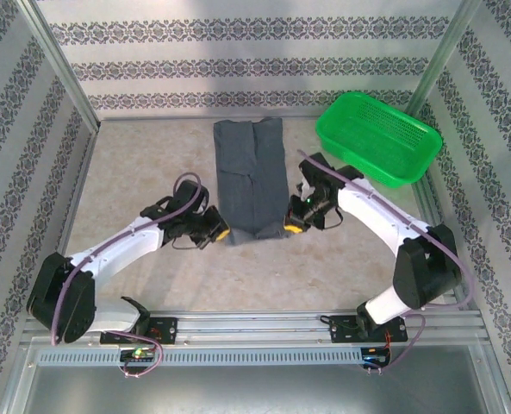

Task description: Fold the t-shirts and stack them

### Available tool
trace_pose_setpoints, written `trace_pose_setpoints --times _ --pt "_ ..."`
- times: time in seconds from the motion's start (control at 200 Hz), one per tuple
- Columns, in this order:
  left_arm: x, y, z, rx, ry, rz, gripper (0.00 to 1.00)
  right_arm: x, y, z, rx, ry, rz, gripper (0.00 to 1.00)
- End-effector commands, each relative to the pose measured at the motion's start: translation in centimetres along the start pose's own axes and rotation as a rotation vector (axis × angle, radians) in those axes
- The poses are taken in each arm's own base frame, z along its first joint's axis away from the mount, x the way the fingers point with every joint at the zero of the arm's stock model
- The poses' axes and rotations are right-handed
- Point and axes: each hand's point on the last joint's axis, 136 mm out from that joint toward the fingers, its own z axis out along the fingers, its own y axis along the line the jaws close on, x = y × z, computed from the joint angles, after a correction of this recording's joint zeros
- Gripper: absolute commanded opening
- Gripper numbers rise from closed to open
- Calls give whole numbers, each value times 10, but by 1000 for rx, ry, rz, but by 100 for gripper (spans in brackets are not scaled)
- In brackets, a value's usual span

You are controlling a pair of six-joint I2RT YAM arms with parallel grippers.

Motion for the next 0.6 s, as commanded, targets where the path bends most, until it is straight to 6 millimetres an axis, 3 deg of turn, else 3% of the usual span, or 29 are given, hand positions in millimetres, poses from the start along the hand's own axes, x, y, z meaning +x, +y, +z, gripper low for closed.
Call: trace_pose_setpoints --times 0.0,0.27,0.595 --pt "-44 -29 1 68 -110 -13 0 -37 6 -3 25 -64 32 0" --pt "-124 -54 14 110 -178 -19 0 -121 30 -2 0 -155 49 0" --pt "-183 -57 50 95 -169 -26 0 -186 38 23 -14 -167 95 0"
